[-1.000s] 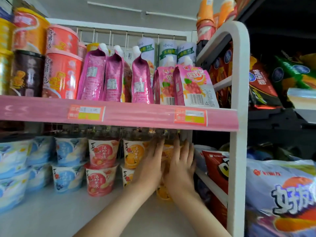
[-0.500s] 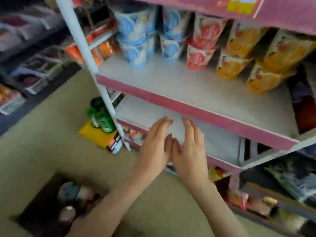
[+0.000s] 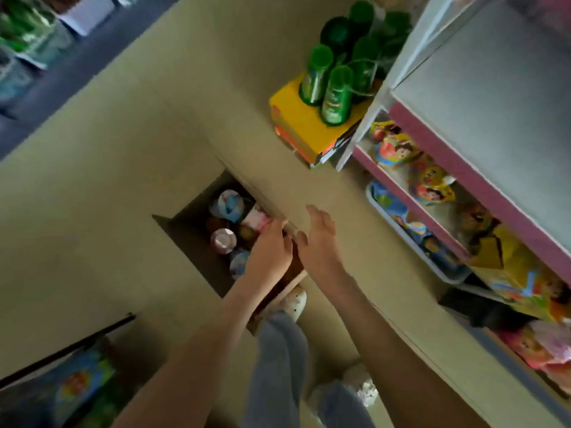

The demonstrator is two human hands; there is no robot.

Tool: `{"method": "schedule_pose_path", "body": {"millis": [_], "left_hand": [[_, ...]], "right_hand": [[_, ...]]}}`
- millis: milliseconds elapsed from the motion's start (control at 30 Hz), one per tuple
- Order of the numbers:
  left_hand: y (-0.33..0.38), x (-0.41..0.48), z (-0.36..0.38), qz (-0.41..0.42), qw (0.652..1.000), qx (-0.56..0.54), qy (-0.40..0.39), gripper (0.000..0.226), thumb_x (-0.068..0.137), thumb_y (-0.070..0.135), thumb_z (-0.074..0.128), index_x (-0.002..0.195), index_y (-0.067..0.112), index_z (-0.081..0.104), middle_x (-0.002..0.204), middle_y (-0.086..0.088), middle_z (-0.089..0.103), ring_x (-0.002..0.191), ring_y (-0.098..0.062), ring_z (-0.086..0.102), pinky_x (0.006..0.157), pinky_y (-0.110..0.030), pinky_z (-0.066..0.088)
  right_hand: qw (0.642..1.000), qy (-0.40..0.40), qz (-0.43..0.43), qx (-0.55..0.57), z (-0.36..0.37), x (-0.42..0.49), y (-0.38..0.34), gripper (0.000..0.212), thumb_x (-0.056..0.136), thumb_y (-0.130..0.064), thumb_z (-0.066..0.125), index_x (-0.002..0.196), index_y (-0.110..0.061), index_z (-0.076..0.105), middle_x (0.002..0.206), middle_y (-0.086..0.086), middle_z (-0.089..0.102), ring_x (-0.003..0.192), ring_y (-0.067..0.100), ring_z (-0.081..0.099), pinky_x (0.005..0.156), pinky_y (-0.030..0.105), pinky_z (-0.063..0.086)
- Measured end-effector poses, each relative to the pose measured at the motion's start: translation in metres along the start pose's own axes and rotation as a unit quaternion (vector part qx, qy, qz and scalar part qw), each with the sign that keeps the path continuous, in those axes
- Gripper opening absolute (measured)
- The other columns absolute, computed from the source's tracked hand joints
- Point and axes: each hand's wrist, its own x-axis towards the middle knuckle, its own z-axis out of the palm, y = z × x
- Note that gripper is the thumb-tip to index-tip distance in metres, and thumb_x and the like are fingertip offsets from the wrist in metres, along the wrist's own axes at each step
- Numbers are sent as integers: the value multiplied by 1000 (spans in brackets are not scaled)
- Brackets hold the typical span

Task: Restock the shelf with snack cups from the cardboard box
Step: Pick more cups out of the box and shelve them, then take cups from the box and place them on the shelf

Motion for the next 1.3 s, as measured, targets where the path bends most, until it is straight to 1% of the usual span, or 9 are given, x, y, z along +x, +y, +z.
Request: {"method": "schedule_pose_path", "body": {"millis": [233,433,600,733,867,1000,1100,1200,1300], "left_hand": [[-131,40,-11,-208,968,52,-132,59,95,25,48,146,14,19,124,-14,55,111,-29,57,90,-38,48],[-197,37,-4,-289,941,118,-133,66,95,31,48,147,10,13,138,-17,40,126,-35,41,101,-40,37],[-231,17,19,-344,921,123,-132,78,93,45,43,149,9,3,147,-20,26,136,-35,28,110,-46,28],[-245,15,36,-329,910,200,-152,83,90,54,40,149,18,-5,154,-24,8,141,-40,15,114,-54,10],[-258,24,46,-330,898,239,-168,85,90,59,35,148,21,-14,149,-34,9,139,-45,18,115,-52,8],[-269,52,57,-307,876,327,-179,87,90,61,33,148,16,-14,132,-31,46,123,-43,45,105,-47,31],[-261,74,65,-284,843,400,-219,77,93,48,34,148,9,-3,120,-22,61,112,-43,55,108,-51,24],[-244,85,75,-230,817,462,-259,74,95,37,41,149,7,0,142,-33,34,133,-51,26,112,-58,12],[-233,91,88,-170,837,437,-280,77,95,36,44,149,9,-3,152,-31,4,140,-48,7,113,-56,9]], "right_hand": [[988,-112,11,-109,97,55,15,50,95,-14,44,143,-13,29,141,9,38,128,26,40,103,43,40],[975,-170,0,-145,136,66,39,58,93,-13,48,146,-11,23,144,9,34,130,23,38,104,32,35],[969,-174,-7,-178,152,63,60,71,90,-12,54,149,-13,16,147,10,31,133,26,34,108,37,33],[970,-167,-7,-179,148,76,83,73,90,-11,55,150,-15,14,150,8,30,135,25,33,108,38,31],[985,-157,-15,-75,139,109,111,68,85,1,56,146,-12,27,141,9,40,123,22,44,100,25,35],[990,-136,43,15,133,146,124,66,84,2,62,140,-11,29,105,5,48,86,13,49,74,21,44],[988,-129,87,16,144,167,127,62,82,-5,66,132,-13,31,97,5,44,82,17,46,62,22,38],[994,-66,85,-32,161,168,122,58,79,-15,69,126,-16,34,110,9,45,97,25,48,72,35,46],[994,-12,54,-94,170,153,118,60,78,-15,68,129,-10,37,125,14,44,113,32,43,91,50,44]]}}
